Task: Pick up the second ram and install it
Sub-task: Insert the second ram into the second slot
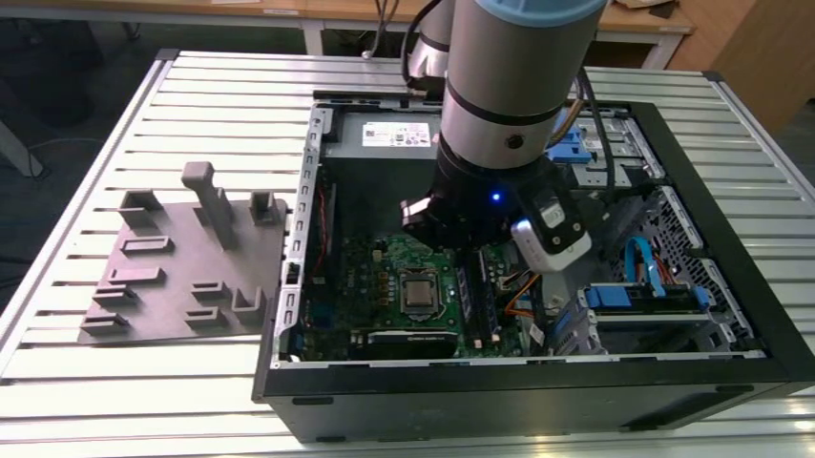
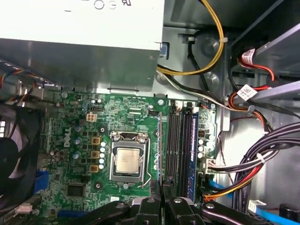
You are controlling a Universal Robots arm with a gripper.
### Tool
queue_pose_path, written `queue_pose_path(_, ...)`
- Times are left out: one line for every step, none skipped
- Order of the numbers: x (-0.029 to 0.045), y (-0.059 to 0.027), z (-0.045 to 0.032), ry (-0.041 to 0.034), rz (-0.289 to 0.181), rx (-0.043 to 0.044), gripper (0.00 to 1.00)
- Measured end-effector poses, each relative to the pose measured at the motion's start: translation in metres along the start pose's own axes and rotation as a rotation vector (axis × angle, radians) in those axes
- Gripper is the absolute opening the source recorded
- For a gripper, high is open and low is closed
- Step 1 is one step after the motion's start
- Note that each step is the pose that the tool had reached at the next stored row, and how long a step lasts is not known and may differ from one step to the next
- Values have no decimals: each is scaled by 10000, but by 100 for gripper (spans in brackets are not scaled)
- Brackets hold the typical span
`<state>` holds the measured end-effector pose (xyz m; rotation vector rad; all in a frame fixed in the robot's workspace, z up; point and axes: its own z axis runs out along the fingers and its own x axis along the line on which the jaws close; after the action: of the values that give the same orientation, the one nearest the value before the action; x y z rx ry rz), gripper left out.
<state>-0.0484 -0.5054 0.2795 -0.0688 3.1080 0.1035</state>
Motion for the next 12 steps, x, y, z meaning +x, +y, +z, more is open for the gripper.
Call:
queue_pose_path(0, 0, 0, -4, 56, 2, 14)
queue_pose_path(0, 0, 0, -7, 112, 3, 14)
queue_pose_path(0, 0, 0, -12, 173, 5, 14)
queue_pose_path(0, 0, 0, -15, 236, 8, 14)
queue_pose_path(0, 0, 0, -19, 296, 10, 14)
queue_pose_path(0, 0, 0, -23, 355, 12, 14)
queue_pose_path(0, 0, 0, -27, 414, 13, 14)
queue_pose_path(0, 0, 0, -31, 471, 15, 14)
queue_pose_path(0, 0, 0, -35, 530, 17, 14)
queue_pose_path(0, 0, 0, -39, 594, 20, 14)
queue_pose_path(0, 0, 0, -43, 652, 21, 14)
queue_pose_path(0, 0, 0, -47, 708, 23, 14)
